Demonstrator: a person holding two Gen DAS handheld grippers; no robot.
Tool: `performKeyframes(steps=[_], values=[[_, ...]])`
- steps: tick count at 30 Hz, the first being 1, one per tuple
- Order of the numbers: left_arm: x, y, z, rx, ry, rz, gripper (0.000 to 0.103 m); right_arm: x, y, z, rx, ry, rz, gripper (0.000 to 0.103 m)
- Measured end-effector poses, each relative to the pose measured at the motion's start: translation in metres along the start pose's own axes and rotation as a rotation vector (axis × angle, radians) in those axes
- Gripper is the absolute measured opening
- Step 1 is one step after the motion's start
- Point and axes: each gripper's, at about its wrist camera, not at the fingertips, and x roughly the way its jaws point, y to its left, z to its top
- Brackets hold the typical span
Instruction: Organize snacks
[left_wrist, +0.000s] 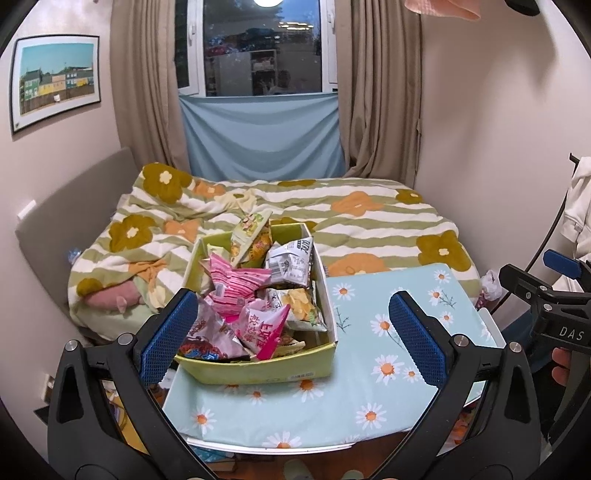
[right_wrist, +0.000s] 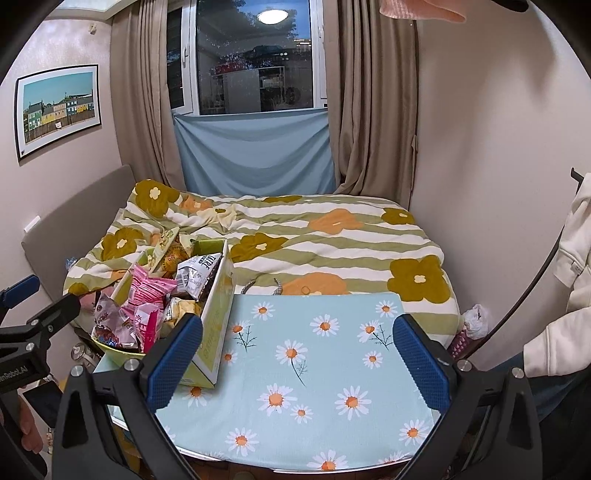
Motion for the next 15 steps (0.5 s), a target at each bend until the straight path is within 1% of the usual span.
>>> performKeyframes(steps=[15], values=[[0.0015, 0.0014, 0.0006, 0.008, 0.002, 0.001, 0.103, 0.0008, -0.002, -0.0001, 0.0, 0.0, 0.0, 0.103]])
